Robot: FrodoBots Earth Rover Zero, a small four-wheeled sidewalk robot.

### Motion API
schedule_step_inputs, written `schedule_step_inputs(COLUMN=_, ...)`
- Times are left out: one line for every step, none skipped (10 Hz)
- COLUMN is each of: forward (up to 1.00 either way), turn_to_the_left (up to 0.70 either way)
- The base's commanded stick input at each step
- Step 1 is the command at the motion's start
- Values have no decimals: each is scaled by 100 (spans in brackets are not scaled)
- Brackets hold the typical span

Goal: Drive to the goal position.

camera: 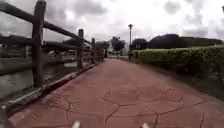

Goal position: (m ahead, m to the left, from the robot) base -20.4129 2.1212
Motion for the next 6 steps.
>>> schedule_step_inputs(forward=100, turn_to_the_left=-27)
schedule_step_inputs(forward=100, turn_to_the_left=-15)
schedule_step_inputs(forward=100, turn_to_the_left=0)
schedule_step_inputs(forward=100, turn_to_the_left=0)
schedule_step_inputs(forward=100, turn_to_the_left=0)
schedule_step_inputs(forward=100, turn_to_the_left=0)
